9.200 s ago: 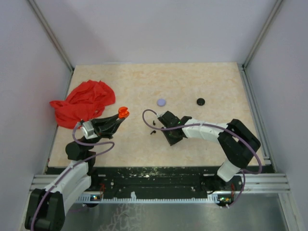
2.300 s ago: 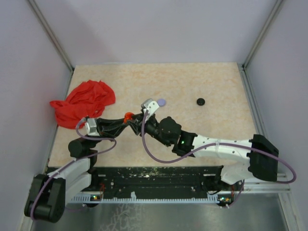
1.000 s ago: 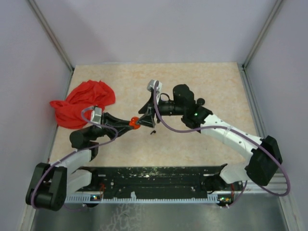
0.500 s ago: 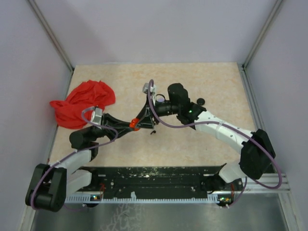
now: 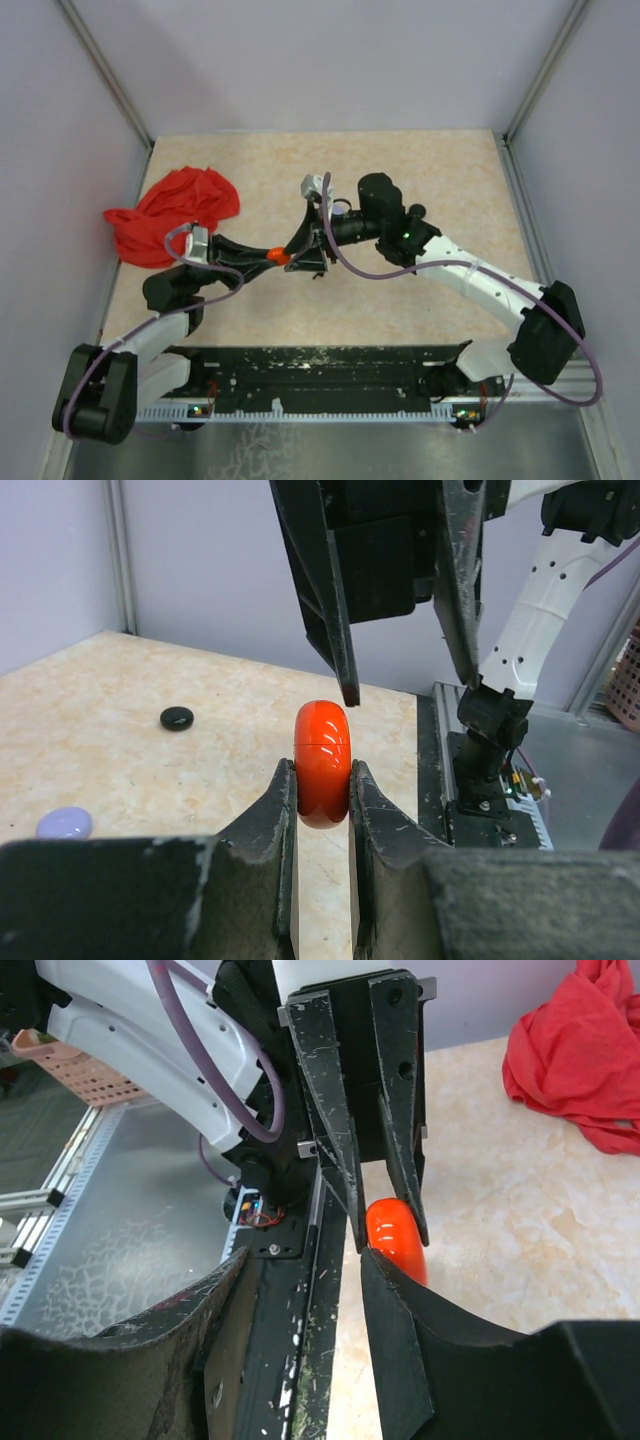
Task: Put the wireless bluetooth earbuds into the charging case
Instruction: Close the charging case, then place the charging case at the center of the board.
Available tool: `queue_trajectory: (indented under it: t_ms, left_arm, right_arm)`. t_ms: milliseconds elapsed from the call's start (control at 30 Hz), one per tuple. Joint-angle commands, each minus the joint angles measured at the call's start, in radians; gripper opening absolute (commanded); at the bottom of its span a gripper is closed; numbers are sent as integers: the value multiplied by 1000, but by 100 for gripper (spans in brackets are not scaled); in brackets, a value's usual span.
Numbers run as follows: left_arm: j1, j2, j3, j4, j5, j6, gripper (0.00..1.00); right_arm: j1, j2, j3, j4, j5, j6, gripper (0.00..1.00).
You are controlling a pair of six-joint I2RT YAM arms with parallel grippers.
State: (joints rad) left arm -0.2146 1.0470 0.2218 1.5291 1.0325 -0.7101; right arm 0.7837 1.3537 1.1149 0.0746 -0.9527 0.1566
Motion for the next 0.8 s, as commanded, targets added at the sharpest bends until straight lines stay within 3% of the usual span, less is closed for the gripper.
queue_trajectory:
  t_ms: [0,167,300,600,767]
  left_arm:
    - [4,-10,9,133,-39,25,0]
    - [4,-6,12,159,-15,-1,0]
    - [4,9,17,189,-2,-29,0]
    - [4,14,16,186,-11,-31,0]
    - [4,16,17,196,-6,-38,0]
  right_arm:
    - [17,-50,10,6,104,-35,49]
    - [12,-60,-1,4,281,-77,55]
    - [12,-46,1,2,319,-106,58]
    - [28,14,1,-5,129,-149,56]
    - [32,34,-7,12,136,-151,52]
